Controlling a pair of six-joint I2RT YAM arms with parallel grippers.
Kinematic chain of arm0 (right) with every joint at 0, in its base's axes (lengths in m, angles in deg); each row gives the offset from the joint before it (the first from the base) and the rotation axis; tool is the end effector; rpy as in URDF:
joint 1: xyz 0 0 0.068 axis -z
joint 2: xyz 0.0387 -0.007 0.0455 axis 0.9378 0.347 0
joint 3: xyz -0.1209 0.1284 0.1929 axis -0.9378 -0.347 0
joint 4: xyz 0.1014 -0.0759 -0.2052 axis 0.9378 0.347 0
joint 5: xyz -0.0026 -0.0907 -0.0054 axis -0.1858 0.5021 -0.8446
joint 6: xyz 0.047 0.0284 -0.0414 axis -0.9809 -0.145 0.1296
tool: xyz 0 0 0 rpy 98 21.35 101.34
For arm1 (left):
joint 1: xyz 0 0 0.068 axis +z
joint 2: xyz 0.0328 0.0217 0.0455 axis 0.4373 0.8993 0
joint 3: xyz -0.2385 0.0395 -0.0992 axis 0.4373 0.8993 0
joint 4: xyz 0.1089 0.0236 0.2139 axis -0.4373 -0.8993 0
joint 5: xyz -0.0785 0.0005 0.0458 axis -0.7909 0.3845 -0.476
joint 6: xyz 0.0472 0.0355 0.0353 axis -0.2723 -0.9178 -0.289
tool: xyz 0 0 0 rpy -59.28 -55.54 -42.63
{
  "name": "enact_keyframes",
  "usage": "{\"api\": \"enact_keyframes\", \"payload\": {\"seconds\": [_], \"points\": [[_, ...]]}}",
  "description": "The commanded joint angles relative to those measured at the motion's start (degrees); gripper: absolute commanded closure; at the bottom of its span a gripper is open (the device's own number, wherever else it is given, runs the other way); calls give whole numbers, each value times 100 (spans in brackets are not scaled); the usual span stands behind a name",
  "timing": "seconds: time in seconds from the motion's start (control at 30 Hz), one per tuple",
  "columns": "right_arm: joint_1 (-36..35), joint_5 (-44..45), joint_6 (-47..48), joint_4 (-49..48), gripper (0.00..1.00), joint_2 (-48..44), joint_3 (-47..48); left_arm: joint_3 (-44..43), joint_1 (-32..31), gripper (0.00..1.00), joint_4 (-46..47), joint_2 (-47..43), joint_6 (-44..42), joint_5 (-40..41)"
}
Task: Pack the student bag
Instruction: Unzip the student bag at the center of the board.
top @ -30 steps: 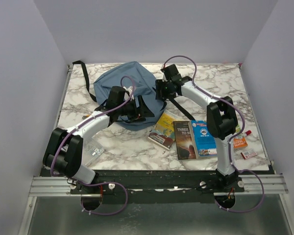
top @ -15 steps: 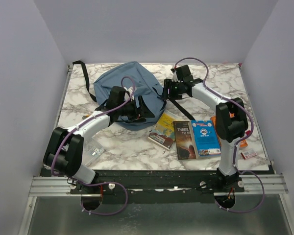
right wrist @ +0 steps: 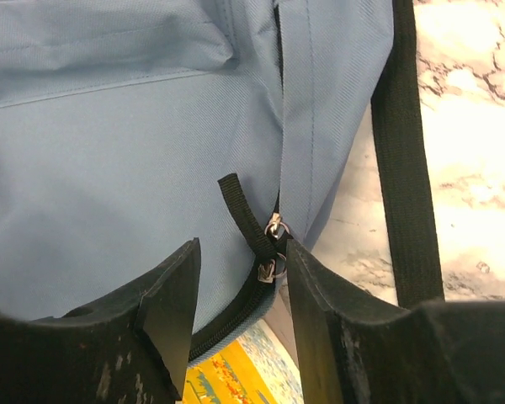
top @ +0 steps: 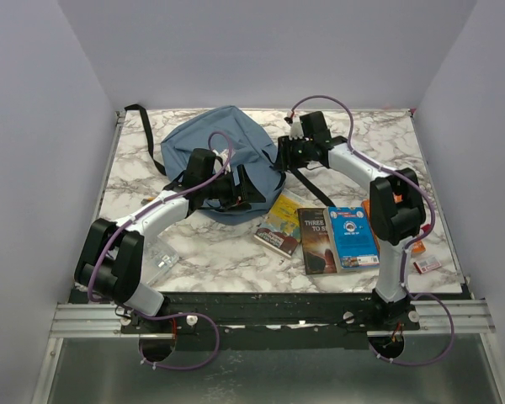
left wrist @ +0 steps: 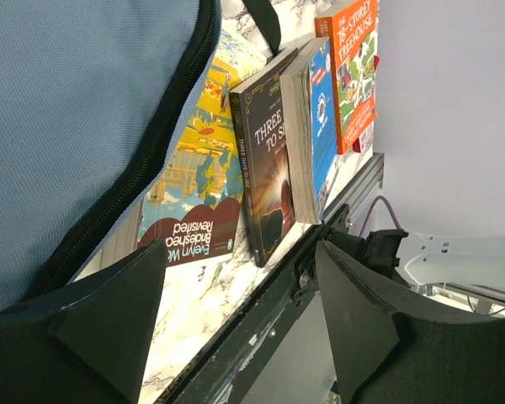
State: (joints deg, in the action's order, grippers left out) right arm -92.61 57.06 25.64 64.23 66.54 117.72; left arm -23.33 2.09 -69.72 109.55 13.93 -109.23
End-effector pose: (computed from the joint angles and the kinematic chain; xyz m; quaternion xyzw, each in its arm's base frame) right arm 0.4054 0.1908 0.2034 -0.1550 0.9016 0.2553 0.3129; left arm 0.2756 -0.1595 0.2201 -0.0018 0.8594 -0.4772 0.1835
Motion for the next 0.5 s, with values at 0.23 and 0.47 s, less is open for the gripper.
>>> {"api": "enact_keyframes", "payload": {"seconds": [0.23,0.47], "points": [[-288,312,1158,-66,41,421,449,-294,19,21,1,93,63,-397],[-695,1731,1658,-37,46,707,710,-240,18,21,-5,39,90,-360]]}}
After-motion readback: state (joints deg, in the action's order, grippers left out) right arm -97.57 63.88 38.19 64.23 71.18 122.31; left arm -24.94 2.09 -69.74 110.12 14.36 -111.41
